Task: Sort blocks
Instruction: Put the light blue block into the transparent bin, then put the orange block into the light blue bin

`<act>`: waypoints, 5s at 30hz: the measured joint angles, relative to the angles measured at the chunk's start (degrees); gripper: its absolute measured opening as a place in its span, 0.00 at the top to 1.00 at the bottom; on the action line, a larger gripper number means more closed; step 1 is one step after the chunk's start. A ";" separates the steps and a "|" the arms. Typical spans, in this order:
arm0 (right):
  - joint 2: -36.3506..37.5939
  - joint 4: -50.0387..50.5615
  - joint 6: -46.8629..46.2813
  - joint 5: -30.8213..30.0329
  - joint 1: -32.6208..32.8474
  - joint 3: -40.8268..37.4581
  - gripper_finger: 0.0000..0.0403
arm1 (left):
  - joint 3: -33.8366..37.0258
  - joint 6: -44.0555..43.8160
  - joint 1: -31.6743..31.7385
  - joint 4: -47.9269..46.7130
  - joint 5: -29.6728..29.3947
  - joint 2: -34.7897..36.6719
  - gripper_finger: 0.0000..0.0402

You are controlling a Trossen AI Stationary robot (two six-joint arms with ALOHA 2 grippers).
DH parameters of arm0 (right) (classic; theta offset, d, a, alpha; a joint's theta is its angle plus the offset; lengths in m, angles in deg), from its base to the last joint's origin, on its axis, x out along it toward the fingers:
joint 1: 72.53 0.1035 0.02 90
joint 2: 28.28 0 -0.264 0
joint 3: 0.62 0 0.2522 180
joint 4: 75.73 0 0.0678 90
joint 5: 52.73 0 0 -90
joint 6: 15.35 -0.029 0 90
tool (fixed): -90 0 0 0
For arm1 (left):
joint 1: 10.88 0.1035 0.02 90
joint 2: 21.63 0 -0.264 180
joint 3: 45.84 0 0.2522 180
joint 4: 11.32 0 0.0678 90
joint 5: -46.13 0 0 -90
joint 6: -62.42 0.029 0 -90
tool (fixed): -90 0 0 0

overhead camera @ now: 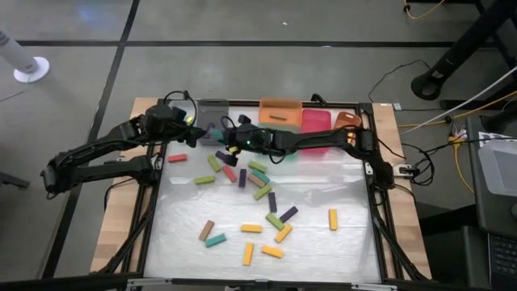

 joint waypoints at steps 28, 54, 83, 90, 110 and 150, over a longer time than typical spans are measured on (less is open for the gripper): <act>-2.84 -2.32 -6.23 -2.61 -1.64 -0.11 0.75 | 0.22 -0.60 -5.44 10.69 -6.82 -8.94 0.67; -2.75 -4.78 -8.44 0.09 -0.40 0.02 0.75 | 0.26 0.58 -5.46 11.02 -7.78 -13.84 0.67; 3.81 23.12 -9.04 5.38 -0.30 0.10 0.47 | 0.33 6.92 -0.44 -11.50 -31.58 -14.64 0.90; 4.68 34.86 -8.88 6.67 1.16 0.04 0.50 | 0.33 6.60 1.72 -11.87 -31.85 -14.64 0.78; 4.60 46.94 -9.71 6.84 13.89 0.03 0.51 | 0.28 17.79 0.42 -3.91 -18.22 -14.69 0.62; 4.49 71.45 -11.91 5.86 18.27 0.02 0.51 | -1.08 68.10 -24.64 19.81 -1.53 -48.68 0.63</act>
